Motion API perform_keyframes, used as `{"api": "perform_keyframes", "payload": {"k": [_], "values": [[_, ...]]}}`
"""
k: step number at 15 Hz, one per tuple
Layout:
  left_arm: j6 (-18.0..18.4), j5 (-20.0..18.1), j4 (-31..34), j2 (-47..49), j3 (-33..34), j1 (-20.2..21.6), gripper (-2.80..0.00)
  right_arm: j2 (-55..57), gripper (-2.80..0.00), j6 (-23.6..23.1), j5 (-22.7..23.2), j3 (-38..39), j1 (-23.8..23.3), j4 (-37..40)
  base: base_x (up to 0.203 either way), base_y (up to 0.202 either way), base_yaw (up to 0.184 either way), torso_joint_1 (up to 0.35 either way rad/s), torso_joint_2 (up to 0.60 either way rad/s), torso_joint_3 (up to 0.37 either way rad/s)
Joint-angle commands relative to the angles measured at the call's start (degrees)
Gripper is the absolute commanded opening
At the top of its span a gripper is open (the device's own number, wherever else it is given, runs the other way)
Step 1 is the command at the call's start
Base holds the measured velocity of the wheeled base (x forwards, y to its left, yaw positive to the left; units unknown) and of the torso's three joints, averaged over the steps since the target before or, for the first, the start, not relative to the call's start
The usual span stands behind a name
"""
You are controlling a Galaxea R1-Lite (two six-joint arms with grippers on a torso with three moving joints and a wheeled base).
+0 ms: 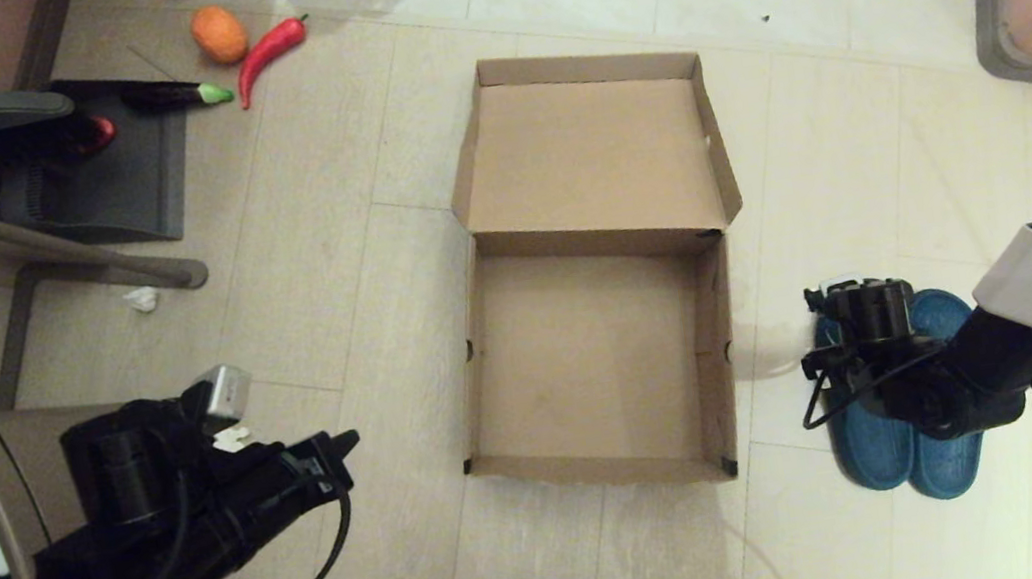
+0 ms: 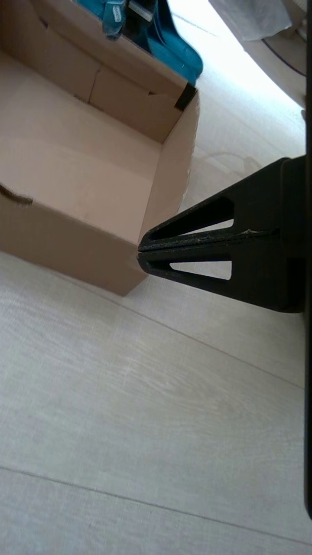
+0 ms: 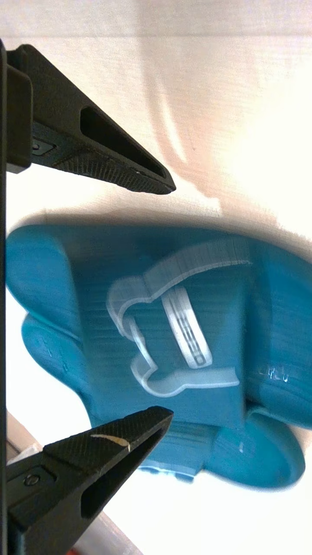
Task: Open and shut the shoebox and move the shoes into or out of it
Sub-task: Put the shoes out of the shoe box
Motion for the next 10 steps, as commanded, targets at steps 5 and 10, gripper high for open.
{"api": "perform_keyframes", "payload": {"k": [5,10], "values": [[-0.1,0.0,-0.3,0.6,-0.5,-0.9,-2.8,-7.5,0.0,0.5,2.1,10.2,4.2,-1.9,0.0,0.0,0.0,0.0,0.0,0.0],[-0.1,1.6,-0.3,-7.0,4.0,-0.7,-2.8,-29.1,0.0,0.4,2.2,17.2,10.2,3.5,0.0,0.0,0.0,0.0,0.0,0.0]]}}
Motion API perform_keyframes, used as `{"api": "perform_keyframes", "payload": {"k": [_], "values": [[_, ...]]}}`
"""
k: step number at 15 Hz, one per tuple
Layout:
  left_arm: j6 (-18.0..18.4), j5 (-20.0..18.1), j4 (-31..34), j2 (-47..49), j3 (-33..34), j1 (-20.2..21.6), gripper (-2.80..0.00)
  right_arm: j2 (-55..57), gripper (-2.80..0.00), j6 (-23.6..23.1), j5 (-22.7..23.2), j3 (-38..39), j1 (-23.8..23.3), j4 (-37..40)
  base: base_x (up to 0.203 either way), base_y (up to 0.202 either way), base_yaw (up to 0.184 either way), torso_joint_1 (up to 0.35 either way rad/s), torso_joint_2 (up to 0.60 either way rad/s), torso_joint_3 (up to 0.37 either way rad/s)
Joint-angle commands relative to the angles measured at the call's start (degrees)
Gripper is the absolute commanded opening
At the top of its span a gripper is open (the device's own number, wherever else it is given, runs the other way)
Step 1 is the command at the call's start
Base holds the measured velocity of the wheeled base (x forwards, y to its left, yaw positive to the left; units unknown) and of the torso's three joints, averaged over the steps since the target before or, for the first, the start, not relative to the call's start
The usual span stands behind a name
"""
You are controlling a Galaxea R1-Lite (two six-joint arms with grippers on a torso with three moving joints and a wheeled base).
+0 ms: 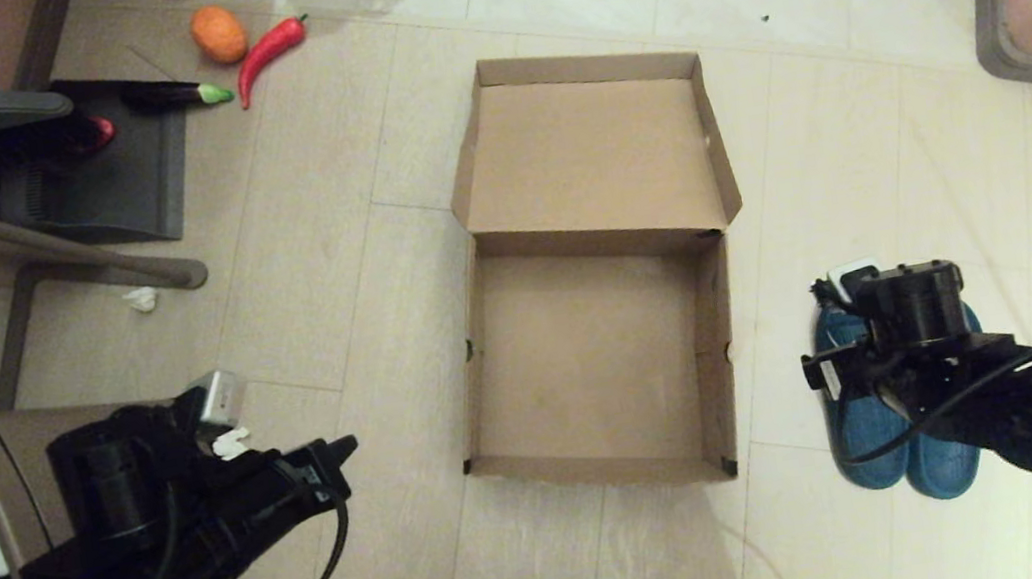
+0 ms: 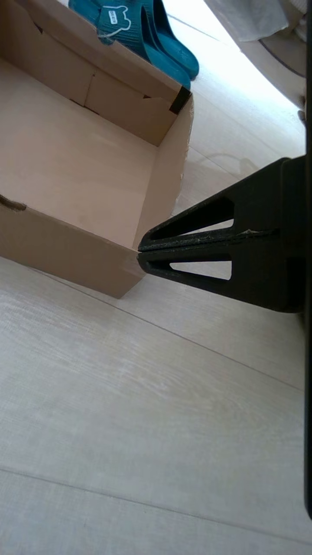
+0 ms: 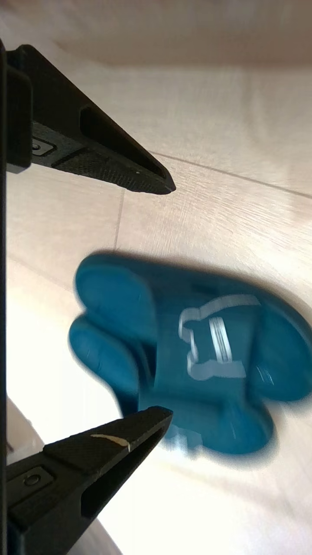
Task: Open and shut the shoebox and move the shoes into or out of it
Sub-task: Put the shoes out of the shoe box, then put the shoes into the shoe box
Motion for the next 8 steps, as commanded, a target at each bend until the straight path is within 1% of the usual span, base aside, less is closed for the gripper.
{"api": "perform_keyframes", "payload": {"k": [1,2,3,4,6,7,8], "values": [[-0.1,1.3,-0.1,-6.7,3.3,0.5,-2.8,-14.3,0.0,-0.1,-0.3,2.5,3.3,2.6,0.0,0.0,0.0,0.0,0.0,0.0],[-0.1,2.7,0.1,-9.4,4.7,2.0,-2.8,-21.4,0.0,-0.1,-0.6,3.8,5.6,6.1,0.0,0.0,0.0,0.0,0.0,0.0],[-0.1,4.1,0.5,-11.9,6.1,5.3,-2.8,-28.8,0.0,-0.2,-0.9,5.2,7.6,10.4,0.0,0.0,0.0,0.0,0.0,0.0],[-0.1,4.8,1.1,-14.1,7.7,9.6,-2.8,-36.0,0.0,-0.2,-1.1,6.5,8.9,15.3,0.0,0.0,0.0,0.0,0.0,0.0],[-0.2,5.2,2.0,-17.6,13.3,19.0,-2.8,-50.9,0.0,0.1,-1.7,9.9,9.9,28.7,0.0,0.0,0.0,0.0,0.0,0.0],[-0.3,4.8,2.2,-19.4,16.8,20.9,-2.8,-56.5,0.0,0.5,-2.0,11.5,9.6,35.3,0.0,0.0,0.0,0.0,0.0,0.0],[-0.3,4.0,2.4,-21.2,20.1,21.2,-2.8,-61.1,0.0,1.3,-2.4,13.5,8.8,42.0,0.0,0.0,0.0,0.0,0.0,0.0]]}}
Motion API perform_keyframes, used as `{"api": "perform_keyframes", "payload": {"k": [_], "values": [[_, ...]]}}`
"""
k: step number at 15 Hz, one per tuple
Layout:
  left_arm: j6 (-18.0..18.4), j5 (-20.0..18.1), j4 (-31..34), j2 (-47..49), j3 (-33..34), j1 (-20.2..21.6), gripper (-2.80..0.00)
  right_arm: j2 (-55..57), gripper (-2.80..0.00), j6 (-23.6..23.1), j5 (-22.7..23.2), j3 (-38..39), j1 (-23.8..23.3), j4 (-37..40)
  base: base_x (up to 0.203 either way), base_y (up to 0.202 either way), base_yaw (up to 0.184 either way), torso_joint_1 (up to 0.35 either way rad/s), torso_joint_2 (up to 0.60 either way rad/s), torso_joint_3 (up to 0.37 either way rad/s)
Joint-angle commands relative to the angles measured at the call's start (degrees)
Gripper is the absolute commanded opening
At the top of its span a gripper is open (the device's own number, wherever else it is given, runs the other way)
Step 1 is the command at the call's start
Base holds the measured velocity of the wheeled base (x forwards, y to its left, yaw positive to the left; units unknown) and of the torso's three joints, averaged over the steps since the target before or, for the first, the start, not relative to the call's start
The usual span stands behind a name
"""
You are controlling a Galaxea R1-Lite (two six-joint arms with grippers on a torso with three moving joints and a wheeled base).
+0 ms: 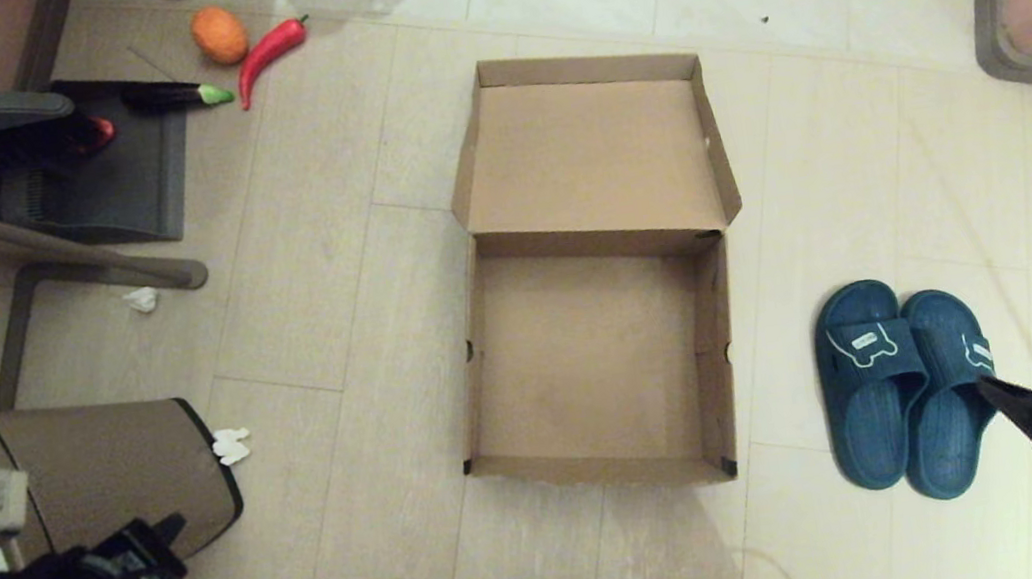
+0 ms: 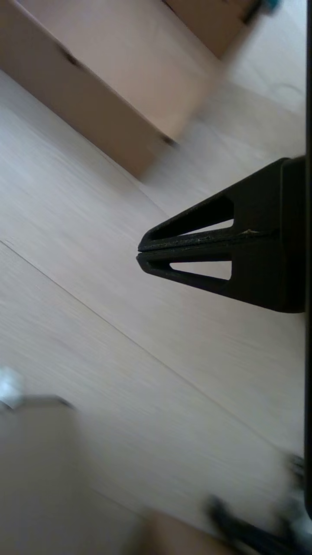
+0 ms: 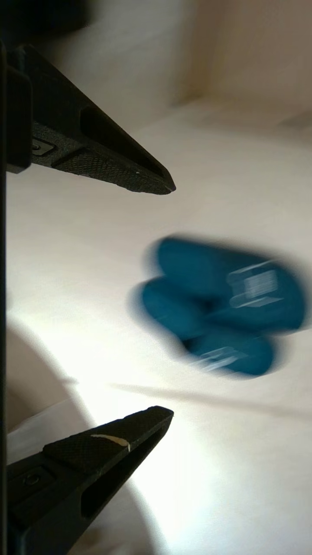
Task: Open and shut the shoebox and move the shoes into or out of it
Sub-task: Put the shoes into the shoe box
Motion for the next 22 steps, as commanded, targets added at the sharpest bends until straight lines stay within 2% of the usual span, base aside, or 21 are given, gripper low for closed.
{"api": "perform_keyframes", "payload": {"k": [1,3,7,10,12,19,22], "values": [[-0.2,-1.4,0.2,-6.7,6.6,2.5,-2.8,-13.4,0.0,0.5,-0.9,2.5,-1.6,11.3,0.0,0.0,0.0,0.0,0.0,0.0],[0.0,-3.6,3.0,-9.2,6.8,2.4,-2.8,-14.0,0.0,1.3,-2.0,2.8,-5.9,13.9,0.0,0.0,0.0,0.0,0.0,0.0],[1.6,-7.9,4.6,-8.8,6.8,2.2,-2.8,-13.7,0.0,1.4,-2.2,2.2,-8.2,14.2,0.0,0.0,0.0,0.0,0.0,0.0],[1.4,-8.6,5.4,-7.6,6.8,2.0,-2.8,-12.4,0.0,1.4,-2.0,2.0,-8.4,14.2,0.0,0.0,0.0,0.0,0.0,0.0],[1.6,-11.1,5.3,-6.7,6.7,2.0,-2.8,-12.1,0.0,1.4,-1.8,1.5,-8.4,14.1,0.0,0.0,0.0,0.0,0.0,0.0],[1.5,-11.8,4.7,-3.5,5.9,1.2,-2.8,-11.1,0.0,2.7,-1.3,1.4,-8.4,14.2,0.0,0.0,0.0,0.0,0.0,0.0],[1.8,-14.7,4.7,-3.3,3.7,-0.6,-2.8,-9.5,0.0,7.8,-0.5,0.6,-9.4,14.4,0.0,0.0,0.0,0.0,0.0,0.0]]}}
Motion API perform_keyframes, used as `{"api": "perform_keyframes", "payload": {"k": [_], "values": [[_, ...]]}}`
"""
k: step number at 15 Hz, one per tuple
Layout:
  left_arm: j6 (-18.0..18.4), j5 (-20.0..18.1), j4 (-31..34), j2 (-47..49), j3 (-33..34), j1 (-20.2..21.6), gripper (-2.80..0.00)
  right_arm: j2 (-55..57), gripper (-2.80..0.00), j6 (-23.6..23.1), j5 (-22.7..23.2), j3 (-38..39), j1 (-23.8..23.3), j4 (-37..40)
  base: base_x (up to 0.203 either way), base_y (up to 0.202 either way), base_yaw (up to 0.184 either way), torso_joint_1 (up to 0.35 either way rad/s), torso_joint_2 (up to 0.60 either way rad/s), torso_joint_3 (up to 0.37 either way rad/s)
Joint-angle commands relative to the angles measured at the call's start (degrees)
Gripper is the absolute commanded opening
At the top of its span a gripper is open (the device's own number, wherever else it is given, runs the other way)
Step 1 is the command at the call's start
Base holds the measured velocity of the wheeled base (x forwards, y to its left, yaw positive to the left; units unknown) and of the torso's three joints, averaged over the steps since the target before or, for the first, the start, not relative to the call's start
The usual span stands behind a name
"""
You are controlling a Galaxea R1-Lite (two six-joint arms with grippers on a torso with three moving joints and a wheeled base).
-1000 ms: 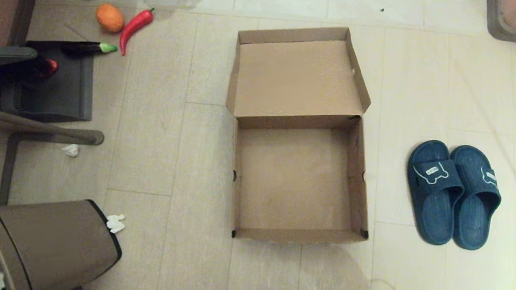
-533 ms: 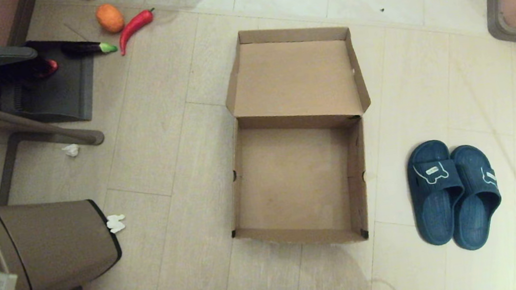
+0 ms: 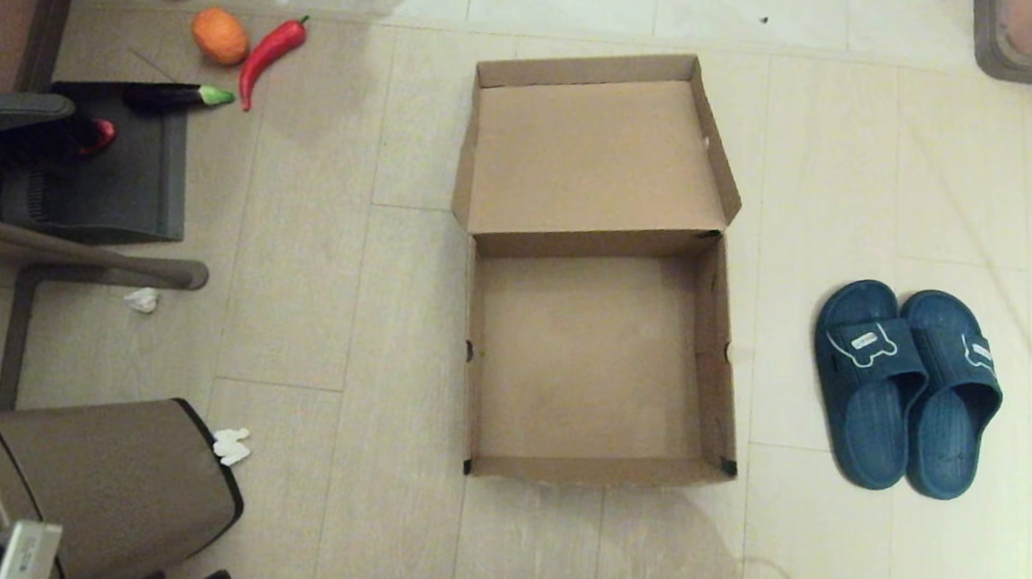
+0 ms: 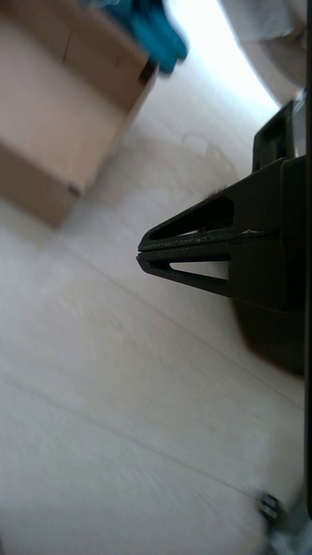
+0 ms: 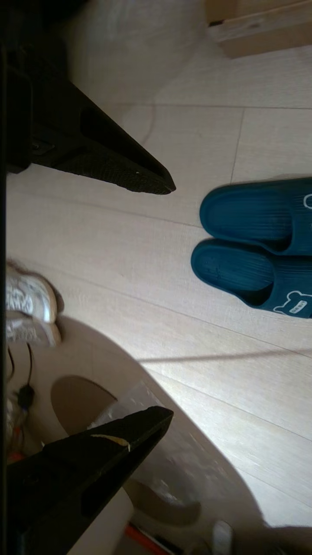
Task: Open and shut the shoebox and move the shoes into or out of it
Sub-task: Put the shoes into the shoe box
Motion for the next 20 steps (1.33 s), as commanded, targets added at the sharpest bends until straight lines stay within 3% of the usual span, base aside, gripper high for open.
{"api": "perform_keyframes", "payload": {"k": [1,8,11,14,17,20], "values": [[0.0,-0.5,-0.2,0.9,-1.4,-0.8,-2.8,2.6,0.0,1.6,0.0,-0.8,-0.5,0.0,0.0,0.0,0.0,0.0,0.0,0.0],[-0.1,-0.5,-0.2,3.0,-5.0,-0.8,-2.8,16.7,0.0,6.6,2.3,-9.6,-1.7,-2.4,0.0,0.0,0.0,0.0,0.0,0.0],[0.2,-3.6,-0.1,4.2,-9.2,-1.3,-2.8,21.0,0.0,6.6,7.2,-11.0,-10.0,-2.3,0.0,0.0,0.0,0.0,0.0,0.0],[2.3,-6.0,0.3,4.2,-7.8,-2.2,-2.8,29.6,0.0,7.0,10.8,-13.7,-19.7,-3.8,0.0,0.0,0.0,0.0,0.0,0.0],[8.9,-6.4,0.7,5.4,-7.0,-3.4,-2.8,39.6,0.0,7.2,13.1,-13.7,-27.0,-12.5,0.0,0.0,0.0,0.0,0.0,0.0],[10.4,-5.9,0.6,7.7,-8.7,-6.1,-2.8,48.2,0.0,7.2,17.6,-13.5,-30.0,-22.5,0.0,0.0,0.0,0.0,0.0,0.0]]}}
